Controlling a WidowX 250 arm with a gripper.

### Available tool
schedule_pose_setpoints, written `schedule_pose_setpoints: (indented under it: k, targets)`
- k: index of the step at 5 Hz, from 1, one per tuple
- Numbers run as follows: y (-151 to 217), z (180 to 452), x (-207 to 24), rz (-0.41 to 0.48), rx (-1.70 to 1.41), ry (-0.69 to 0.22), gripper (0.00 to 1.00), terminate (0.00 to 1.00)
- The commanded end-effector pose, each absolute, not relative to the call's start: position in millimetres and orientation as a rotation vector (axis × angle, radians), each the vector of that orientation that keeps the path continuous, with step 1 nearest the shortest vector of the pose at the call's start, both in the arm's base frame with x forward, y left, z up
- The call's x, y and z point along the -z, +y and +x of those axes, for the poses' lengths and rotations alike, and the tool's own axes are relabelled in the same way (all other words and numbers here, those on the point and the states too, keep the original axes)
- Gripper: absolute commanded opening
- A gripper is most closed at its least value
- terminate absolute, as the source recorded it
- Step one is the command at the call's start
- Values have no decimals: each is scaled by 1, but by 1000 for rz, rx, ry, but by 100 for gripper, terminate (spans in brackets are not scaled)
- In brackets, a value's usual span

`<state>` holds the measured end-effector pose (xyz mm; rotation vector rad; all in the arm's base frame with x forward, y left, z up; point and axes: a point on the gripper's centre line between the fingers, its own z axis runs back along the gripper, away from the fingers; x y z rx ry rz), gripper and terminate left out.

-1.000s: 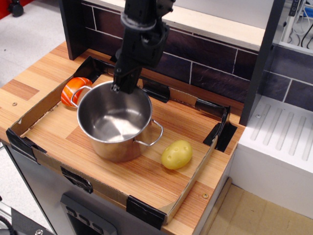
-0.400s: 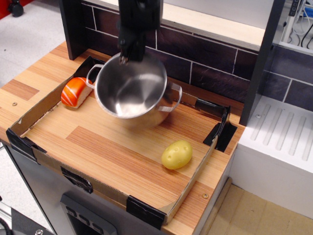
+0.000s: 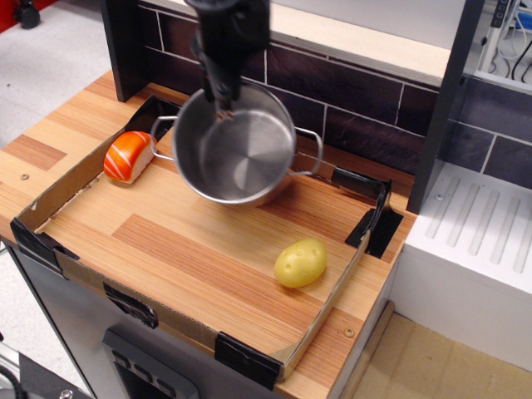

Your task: Topple metal pot

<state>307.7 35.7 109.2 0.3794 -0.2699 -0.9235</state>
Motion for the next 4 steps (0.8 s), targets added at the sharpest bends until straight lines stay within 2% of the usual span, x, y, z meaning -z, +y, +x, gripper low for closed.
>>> schedule_pose_setpoints:
  k: [1, 2, 3, 4]
  targets:
    - [24, 297, -105, 759, 814, -407, 0, 0]
    - [19, 292, -97, 933, 764, -518, 0, 0]
    - [16, 295, -92, 1029, 723, -566, 0, 0]
    - [13, 292, -84, 1062, 720, -543, 0, 0]
